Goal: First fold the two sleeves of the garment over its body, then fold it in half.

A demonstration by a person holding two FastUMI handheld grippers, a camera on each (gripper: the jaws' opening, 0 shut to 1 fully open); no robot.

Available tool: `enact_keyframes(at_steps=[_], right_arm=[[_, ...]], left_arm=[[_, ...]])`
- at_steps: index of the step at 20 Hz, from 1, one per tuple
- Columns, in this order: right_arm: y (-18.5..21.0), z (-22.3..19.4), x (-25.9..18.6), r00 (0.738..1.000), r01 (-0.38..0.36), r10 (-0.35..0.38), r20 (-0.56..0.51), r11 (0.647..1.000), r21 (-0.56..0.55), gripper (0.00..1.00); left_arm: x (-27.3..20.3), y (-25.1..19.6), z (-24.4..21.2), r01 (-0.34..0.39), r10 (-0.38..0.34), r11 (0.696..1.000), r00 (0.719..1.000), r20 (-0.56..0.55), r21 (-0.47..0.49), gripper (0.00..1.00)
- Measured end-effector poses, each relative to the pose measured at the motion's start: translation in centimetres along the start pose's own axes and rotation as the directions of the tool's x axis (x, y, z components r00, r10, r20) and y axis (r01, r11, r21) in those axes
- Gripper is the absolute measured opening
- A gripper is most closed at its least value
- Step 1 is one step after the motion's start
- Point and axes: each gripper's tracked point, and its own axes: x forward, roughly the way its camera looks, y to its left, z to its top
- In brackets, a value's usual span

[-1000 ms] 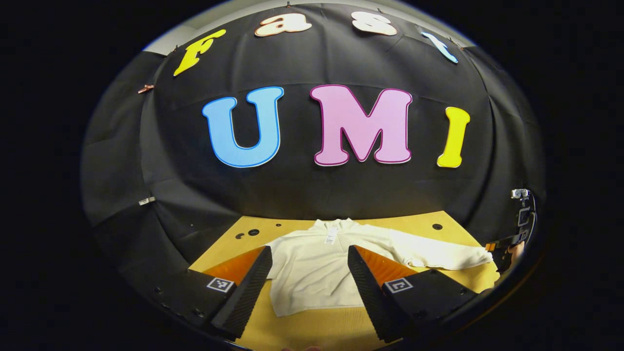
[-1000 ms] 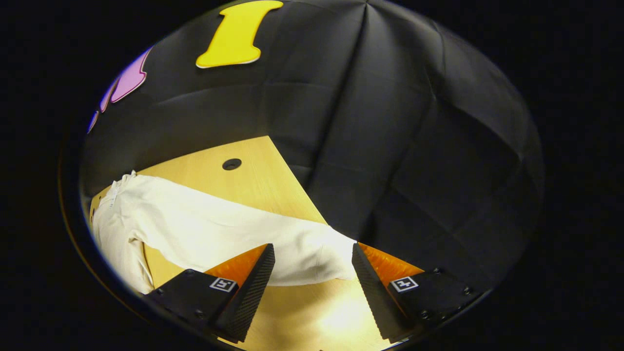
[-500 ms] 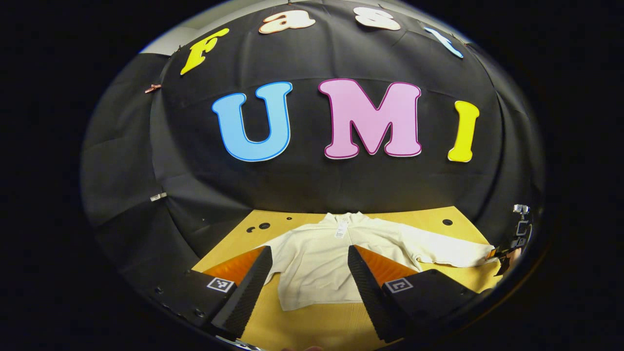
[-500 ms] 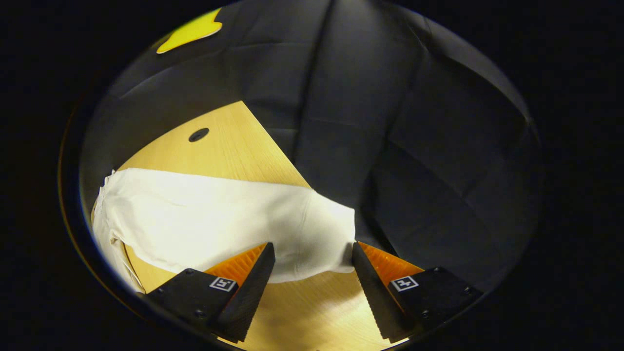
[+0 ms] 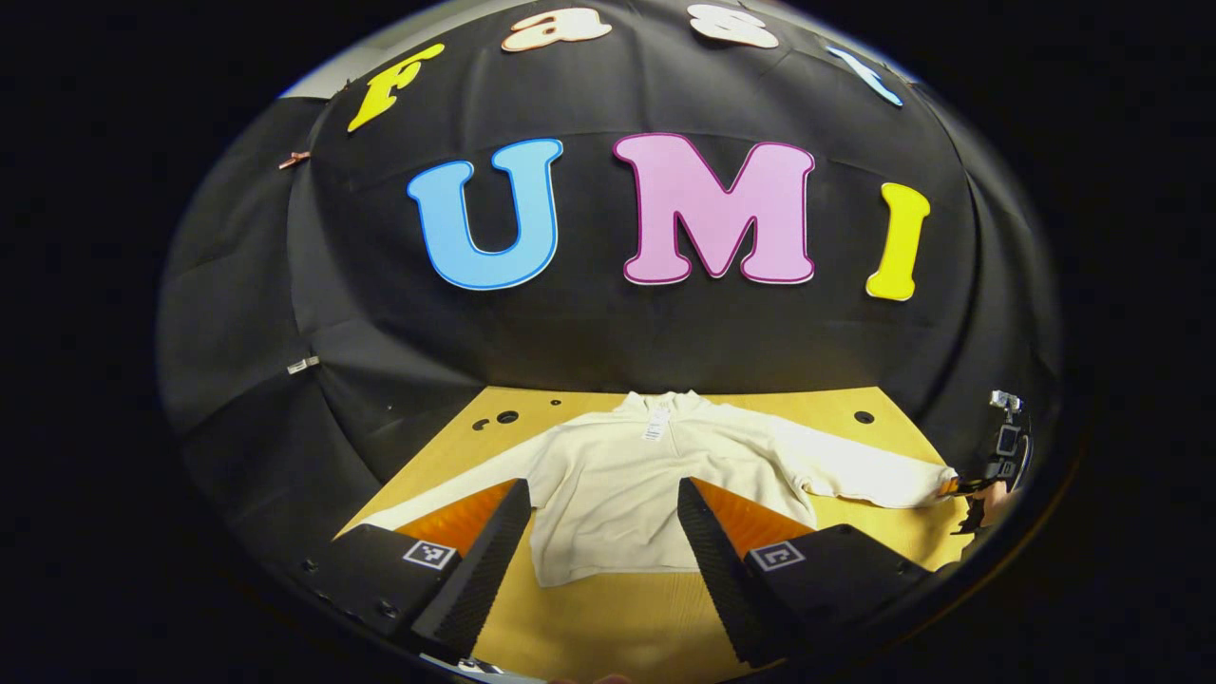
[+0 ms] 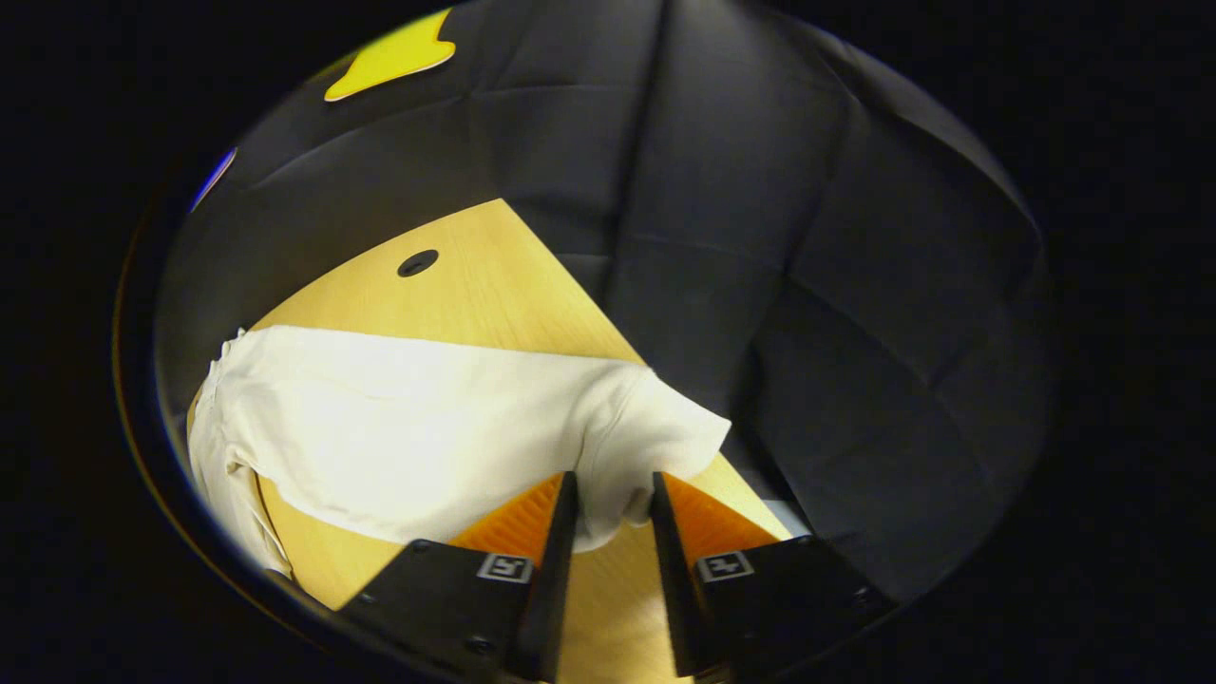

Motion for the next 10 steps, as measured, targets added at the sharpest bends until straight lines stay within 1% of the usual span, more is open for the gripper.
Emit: enact_keyframes(at_steps=[1,3,4,6,8,10], right_arm=[[0.2,0.0,0.0,1.0,0.001,-0.001,0.002,1.0,-0.028,0.32],[0.2,0.2,0.0,1.0,-0.002,0.003,0.013,0.996,-0.085,0.28],[0.4,0.2,-0.4,1.0,-0.013,0.015,0.018,0.994,-0.109,0.21],[0.7,0.1,-0.9,0.999,-0.036,0.04,0.019,0.987,-0.156,0.12],[0.9,0.3,-0.8,0.998,-0.053,0.055,0.011,0.986,-0.159,0.08],[0.8,0.7,-1.4,0.998,-0.049,0.053,0.02,0.988,-0.149,0.08]], left_arm=[[-0.1,-0.2,0.0,0.002,-0.002,1.0,1.0,0.003,0.001,0.96],[-0.5,-0.1,-0.1,-0.001,0.001,1.0,1.0,0.001,0.008,0.96],[-0.6,-0.1,-0.2,-0.004,0.004,1.0,1.0,0.001,0.011,0.96],[-0.8,0.3,-0.4,-0.012,0.012,1.0,1.0,-0.004,0.016,0.96],[-1.2,0.7,-0.5,-0.015,0.016,1.0,1.0,-0.01,0.023,0.96],[-1.4,1.0,-0.5,-0.017,0.017,0.999,1.0,-0.012,0.029,0.96]])
